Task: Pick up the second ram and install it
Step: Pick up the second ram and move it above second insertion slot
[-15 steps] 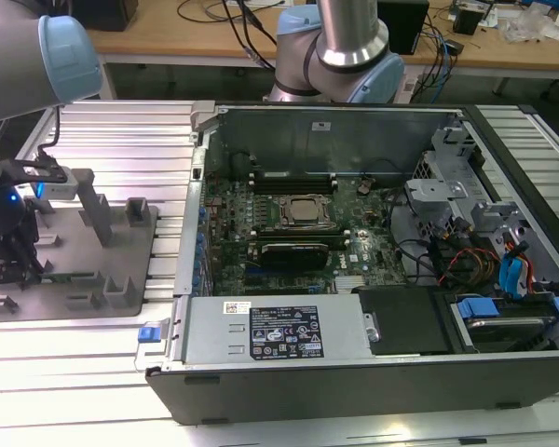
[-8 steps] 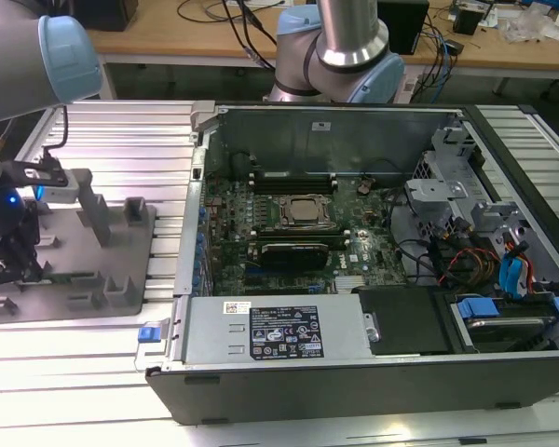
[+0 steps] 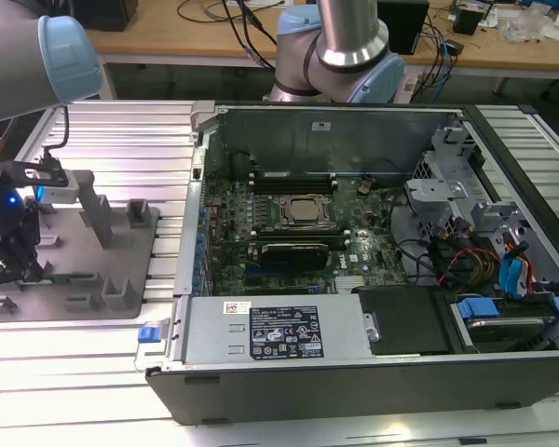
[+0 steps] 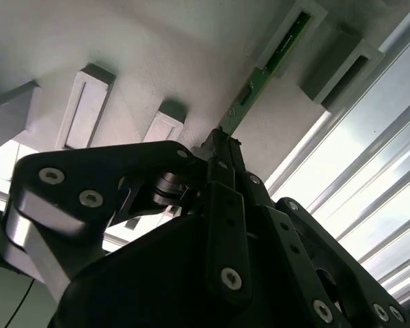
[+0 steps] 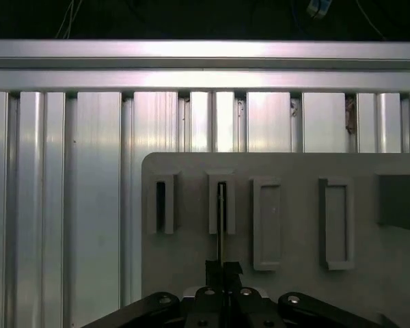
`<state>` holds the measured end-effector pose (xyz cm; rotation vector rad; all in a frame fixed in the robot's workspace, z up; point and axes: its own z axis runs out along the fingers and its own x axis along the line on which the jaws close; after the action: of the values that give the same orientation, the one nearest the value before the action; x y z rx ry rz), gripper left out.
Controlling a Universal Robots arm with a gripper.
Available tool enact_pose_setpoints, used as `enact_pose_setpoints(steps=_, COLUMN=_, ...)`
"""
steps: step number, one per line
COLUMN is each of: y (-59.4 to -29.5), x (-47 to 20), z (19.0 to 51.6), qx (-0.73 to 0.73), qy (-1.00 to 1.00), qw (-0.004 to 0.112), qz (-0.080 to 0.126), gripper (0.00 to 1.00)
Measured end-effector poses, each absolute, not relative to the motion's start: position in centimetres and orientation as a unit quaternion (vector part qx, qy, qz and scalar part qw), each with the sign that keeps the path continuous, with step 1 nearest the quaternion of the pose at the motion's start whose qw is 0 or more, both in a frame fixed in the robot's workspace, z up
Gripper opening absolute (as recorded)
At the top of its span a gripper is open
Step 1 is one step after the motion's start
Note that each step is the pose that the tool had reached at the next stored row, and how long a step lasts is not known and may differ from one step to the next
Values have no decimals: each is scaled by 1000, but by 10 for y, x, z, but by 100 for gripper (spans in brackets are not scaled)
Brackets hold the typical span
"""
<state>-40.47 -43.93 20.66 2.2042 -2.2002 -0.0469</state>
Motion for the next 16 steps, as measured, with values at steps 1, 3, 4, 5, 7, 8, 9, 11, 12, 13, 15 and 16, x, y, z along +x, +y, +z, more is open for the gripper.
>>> enact_pose_setpoints(steps=1, y=-439, x=-405, z=207, qx=708, qy=-706, qw=13, qz=-15, gripper=9)
enact_pose_setpoints(steps=3, y=-439, x=-405, z=210, qx=708, qy=-706, qw=13, qz=-15, gripper=9)
enact_pose_setpoints(steps=4, y=-439, x=-405, z=212, qx=708, qy=-706, qw=13, qz=-15, gripper=9)
enact_pose_setpoints(steps=5, y=-439, x=-405, z=212, qx=708, qy=-706, qw=13, qz=-15, gripper=9)
enact_pose_setpoints(steps=7, y=-439, x=-405, z=213, qx=708, qy=-706, qw=13, qz=-15, gripper=9)
enact_pose_setpoints(steps=8, y=-439, x=-405, z=213, qx=708, qy=-706, qw=13, qz=-15, gripper=9)
enact_pose_setpoints(steps=9, y=-439, x=-405, z=213, qx=708, qy=-706, qw=13, qz=-15, gripper=9)
enact_pose_setpoints(steps=11, y=-439, x=-405, z=220, qx=708, qy=-706, qw=13, qz=-15, gripper=9)
enact_pose_setpoints(steps=12, y=-439, x=-405, z=225, qx=708, qy=-706, qw=13, qz=-15, gripper=9)
enact_pose_setpoints(steps=13, y=-439, x=-405, z=231, qx=708, qy=-706, qw=13, qz=-15, gripper=9)
enact_pose_setpoints(steps=15, y=-439, x=-405, z=240, qx=708, qy=-706, qw=13, qz=-15, gripper=9)
enact_pose_setpoints(steps=16, y=-439, x=-405, z=241, qx=708, qy=-706, qw=13, qz=-15, gripper=9)
